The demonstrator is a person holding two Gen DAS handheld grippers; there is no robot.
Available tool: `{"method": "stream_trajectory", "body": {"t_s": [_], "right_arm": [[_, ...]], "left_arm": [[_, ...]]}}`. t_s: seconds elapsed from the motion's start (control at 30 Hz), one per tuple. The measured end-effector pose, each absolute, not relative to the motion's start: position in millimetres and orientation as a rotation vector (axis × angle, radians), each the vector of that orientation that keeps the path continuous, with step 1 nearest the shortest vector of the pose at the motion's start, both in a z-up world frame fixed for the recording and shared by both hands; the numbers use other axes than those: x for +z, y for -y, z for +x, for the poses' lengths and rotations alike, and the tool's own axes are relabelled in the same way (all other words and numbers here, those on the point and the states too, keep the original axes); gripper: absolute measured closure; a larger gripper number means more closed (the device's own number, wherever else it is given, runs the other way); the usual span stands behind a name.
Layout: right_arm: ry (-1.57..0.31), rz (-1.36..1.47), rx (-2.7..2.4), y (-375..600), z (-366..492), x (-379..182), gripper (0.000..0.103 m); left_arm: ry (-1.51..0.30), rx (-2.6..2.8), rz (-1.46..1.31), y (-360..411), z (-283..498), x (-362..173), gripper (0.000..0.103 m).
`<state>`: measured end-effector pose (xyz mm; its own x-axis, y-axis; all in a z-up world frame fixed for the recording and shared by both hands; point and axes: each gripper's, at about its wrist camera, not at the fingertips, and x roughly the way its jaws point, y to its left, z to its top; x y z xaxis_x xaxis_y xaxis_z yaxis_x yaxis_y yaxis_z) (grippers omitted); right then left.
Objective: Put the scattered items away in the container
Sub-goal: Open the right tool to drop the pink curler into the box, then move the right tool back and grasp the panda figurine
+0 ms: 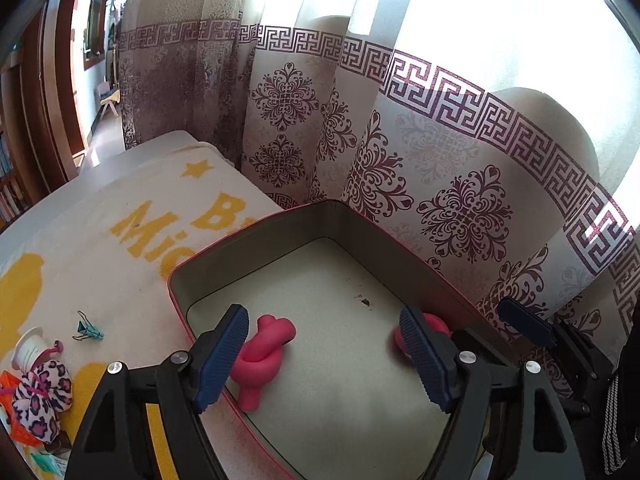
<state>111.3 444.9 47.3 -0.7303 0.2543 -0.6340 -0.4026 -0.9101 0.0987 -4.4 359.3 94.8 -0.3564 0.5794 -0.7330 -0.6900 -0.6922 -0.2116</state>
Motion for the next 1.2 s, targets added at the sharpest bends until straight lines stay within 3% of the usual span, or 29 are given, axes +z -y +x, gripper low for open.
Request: {"method": "stream_trajectory", "body": {"t_s": [0.33,1.2], "right_arm": [[-0.323,-0.913,2.605,-430,102,49,0.025],[-0.287,-0.956,2.789,-328,62,66,0.024]], "left_arm": [[-0.246,2.207,-0.985,-332,-9,100,0.023],[-0.053,2.461,-1.048,-164,-31,115,0.023]]}}
